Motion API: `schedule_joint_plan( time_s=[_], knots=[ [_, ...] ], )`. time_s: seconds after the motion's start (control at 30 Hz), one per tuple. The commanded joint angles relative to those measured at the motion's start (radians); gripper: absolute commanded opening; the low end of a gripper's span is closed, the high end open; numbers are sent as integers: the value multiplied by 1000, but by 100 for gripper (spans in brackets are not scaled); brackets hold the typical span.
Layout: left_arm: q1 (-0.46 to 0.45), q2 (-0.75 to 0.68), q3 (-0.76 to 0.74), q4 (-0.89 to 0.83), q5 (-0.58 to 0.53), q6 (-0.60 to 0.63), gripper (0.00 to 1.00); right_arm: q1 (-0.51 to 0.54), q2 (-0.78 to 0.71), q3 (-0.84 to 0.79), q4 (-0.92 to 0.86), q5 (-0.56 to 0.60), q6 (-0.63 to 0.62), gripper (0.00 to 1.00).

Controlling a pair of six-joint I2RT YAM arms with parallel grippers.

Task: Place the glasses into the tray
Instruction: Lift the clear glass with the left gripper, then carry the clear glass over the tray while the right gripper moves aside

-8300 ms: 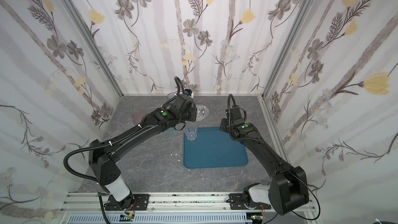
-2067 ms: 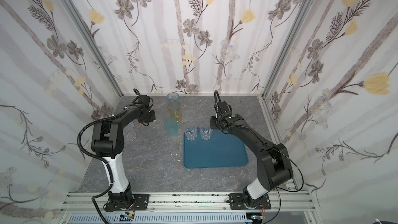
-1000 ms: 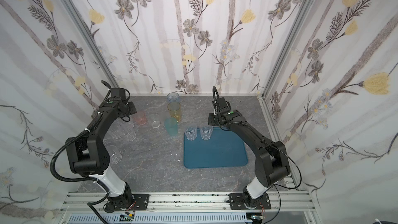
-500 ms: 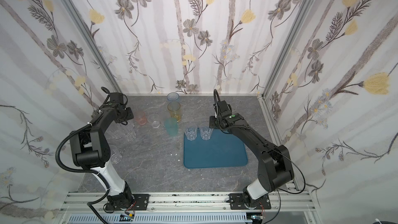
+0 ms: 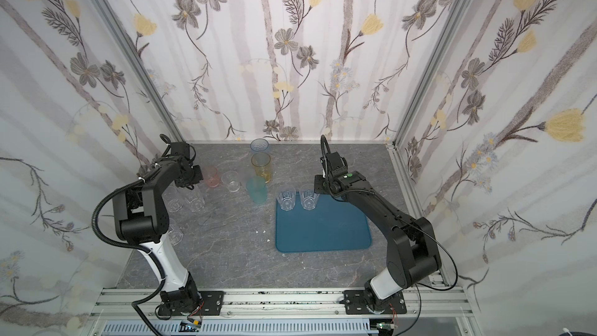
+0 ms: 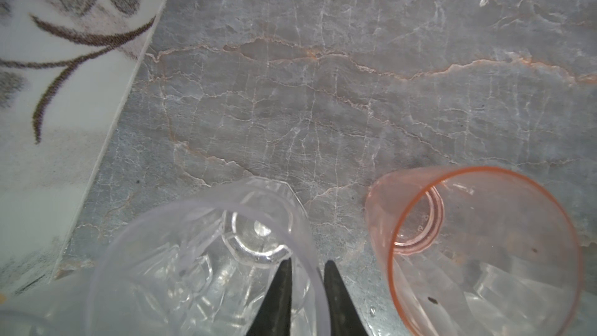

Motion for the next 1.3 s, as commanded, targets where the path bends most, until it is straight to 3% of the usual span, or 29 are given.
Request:
schedule_joint_plan(
  time_s=[0.0, 0.2, 0.5, 0.7, 0.9, 1.07, 1.27],
  knots=[
    [-1, -24, 18, -9, 11, 15, 14, 0, -5, 3, 33, 9, 5, 51],
    [-4, -84, 20, -10, -2, 5, 0, 0, -7, 17, 25, 10, 8, 51],
    [-66, -238, 90, -44, -66, -13, 0, 0, -7, 28, 23, 11, 15, 50],
    [-291, -310, 256, -122, -173, -47, 0, -18, -17, 49, 6, 41, 14, 50],
    [-594, -288, 427, -146, -238, -103, 0, -76, -67, 26, 12, 45, 22, 50],
    [-890, -94, 638, -145, -204, -103, 0, -182, -135, -30, 44, 19, 49, 50],
    [-1068, 197, 900, -174, -81, -103, 0, -333, -191, -100, 54, 8, 73, 50]
  ],
)
